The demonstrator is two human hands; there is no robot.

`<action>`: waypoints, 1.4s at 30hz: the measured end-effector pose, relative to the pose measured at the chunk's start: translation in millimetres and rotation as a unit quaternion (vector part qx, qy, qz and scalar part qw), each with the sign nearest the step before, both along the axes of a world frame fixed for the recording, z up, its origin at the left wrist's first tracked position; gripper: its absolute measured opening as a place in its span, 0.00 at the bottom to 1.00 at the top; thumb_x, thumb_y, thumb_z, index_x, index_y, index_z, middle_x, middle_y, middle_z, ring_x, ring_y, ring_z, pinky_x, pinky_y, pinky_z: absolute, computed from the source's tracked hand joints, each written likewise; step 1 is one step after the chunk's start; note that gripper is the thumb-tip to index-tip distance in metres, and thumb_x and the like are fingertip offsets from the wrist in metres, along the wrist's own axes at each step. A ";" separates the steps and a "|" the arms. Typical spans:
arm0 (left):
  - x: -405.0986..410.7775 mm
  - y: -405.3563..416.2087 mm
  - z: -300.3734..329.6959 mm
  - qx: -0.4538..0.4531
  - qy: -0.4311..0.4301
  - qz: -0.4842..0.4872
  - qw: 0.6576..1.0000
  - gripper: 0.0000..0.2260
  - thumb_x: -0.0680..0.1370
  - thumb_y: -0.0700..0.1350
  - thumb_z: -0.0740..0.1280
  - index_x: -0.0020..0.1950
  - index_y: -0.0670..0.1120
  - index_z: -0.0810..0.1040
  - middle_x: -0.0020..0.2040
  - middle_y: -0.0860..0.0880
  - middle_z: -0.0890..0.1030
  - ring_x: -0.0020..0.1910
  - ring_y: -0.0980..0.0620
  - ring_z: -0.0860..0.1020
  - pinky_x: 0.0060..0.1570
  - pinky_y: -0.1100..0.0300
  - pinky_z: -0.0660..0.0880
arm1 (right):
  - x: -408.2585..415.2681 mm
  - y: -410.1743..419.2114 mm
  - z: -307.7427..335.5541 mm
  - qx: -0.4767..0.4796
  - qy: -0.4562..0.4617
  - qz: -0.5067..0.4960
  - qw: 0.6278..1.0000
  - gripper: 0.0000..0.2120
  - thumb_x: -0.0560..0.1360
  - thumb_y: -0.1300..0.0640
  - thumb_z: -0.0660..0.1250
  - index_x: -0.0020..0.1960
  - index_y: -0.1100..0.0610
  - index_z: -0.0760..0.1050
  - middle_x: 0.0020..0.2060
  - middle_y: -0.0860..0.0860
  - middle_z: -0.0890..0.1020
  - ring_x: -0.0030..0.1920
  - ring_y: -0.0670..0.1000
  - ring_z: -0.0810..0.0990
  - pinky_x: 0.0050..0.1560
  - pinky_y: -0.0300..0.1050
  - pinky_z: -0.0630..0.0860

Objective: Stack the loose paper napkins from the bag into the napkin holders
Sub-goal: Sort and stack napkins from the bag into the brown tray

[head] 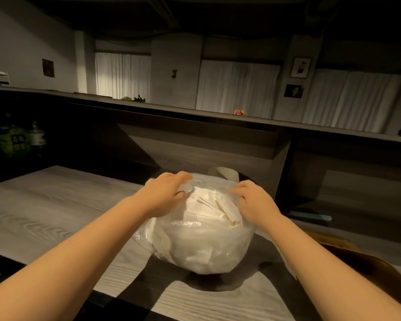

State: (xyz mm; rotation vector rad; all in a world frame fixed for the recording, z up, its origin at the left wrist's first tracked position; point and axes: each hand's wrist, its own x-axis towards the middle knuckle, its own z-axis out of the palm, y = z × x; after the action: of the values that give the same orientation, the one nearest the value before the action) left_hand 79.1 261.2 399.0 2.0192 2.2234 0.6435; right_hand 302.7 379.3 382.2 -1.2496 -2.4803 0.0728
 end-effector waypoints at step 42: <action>86.0 -15.5 -107.1 0.406 -0.030 0.003 0.914 0.07 0.70 0.50 0.61 0.47 0.58 0.71 0.42 0.62 0.76 0.47 0.60 0.69 0.47 0.59 0.56 | -39.9 -10.9 1.9 -0.039 0.066 -0.061 0.995 0.10 0.80 0.54 0.59 0.40 0.54 0.69 0.35 0.48 0.73 0.37 0.49 0.71 0.35 0.41 0.66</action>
State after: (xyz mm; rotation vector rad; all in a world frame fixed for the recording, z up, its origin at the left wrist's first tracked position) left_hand 165.1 245.7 291.8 2.2155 2.1092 1.8440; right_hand 262.8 368.4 384.1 -1.3782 -2.3050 0.2159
